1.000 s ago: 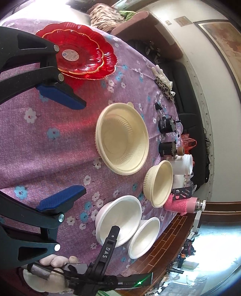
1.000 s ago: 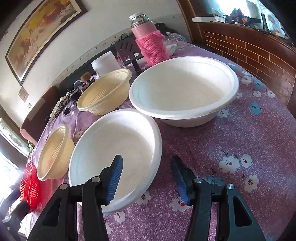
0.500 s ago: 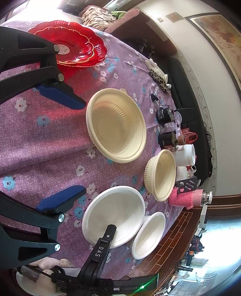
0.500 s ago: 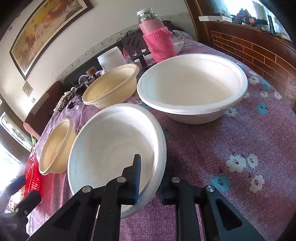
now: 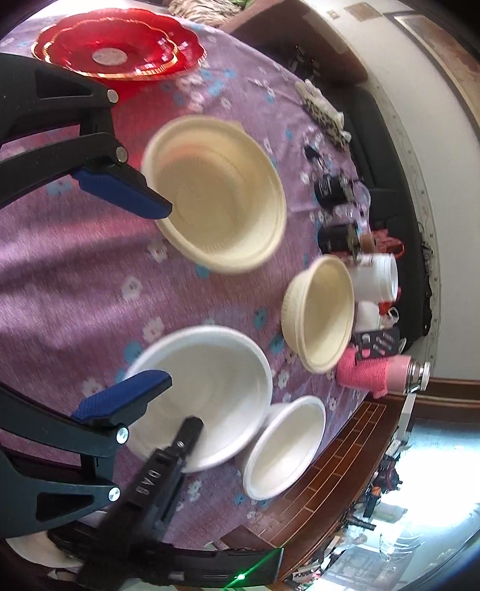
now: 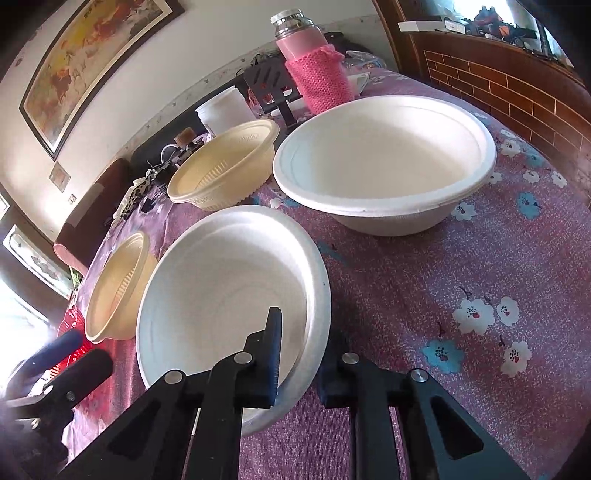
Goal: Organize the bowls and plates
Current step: 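Close the right gripper on the white bowl rim while the left gripper grips beside it, then carry the white bowl and lower it onto the stacked red plates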
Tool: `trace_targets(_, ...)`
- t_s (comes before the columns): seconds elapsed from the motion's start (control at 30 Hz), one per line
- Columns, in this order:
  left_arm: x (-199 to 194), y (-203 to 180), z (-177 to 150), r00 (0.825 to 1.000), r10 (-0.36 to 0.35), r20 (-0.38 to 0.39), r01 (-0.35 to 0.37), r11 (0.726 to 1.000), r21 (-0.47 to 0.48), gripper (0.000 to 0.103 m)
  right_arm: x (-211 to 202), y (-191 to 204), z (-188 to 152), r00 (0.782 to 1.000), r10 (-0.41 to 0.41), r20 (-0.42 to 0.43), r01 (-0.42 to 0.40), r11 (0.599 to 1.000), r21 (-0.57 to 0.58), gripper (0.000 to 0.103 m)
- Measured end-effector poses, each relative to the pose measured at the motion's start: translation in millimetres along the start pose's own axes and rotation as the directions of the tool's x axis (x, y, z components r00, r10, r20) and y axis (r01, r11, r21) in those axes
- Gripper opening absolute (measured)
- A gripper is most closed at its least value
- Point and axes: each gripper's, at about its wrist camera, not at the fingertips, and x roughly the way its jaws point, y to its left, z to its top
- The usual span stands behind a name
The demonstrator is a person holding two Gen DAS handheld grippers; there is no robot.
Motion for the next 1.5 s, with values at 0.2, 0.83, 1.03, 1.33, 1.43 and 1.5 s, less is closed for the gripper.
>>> trace_targets(0.2,25,-11,17,0.998,-0.057,-0.039,0.056,0.998,-0.015,0.083,1,-6,1,0.999,0.028,-0.021,-0.027,0.999,0.029,0.016)
trace_targets(0.83,86,-31,31,0.97,-0.157,-0.186,0.15,0.987,-0.051,0.024,0,-7,1,1.0,0.004,-0.01,-0.004,1.0,0.026,0.018)
trace_targets(1.03,71,-25,27,0.974,-0.166,-0.152,0.158,0.985,-0.065,0.023,0,-4,1,1.0,0.007,0.006,-0.007,1.0,0.007,0.016)
trace_targets(1.33,35,0,7,0.986,-0.142,-0.09,0.132,0.985,-0.109,0.023,-7,18,-5,0.993,0.106,0.047,-0.102,0.992,-0.08,0.015)
trace_targets(1.43,20,13,-1,0.989,-0.13,-0.066,0.121,0.984,-0.129,0.023,-10,30,-9,0.987,0.154,0.041,-0.15,0.985,-0.088,0.014)
trace_targets(1.5,8,22,-6,0.992,-0.116,-0.043,0.109,0.984,-0.138,0.023,-12,39,-13,0.983,0.183,0.027,-0.18,0.98,-0.084,0.014)
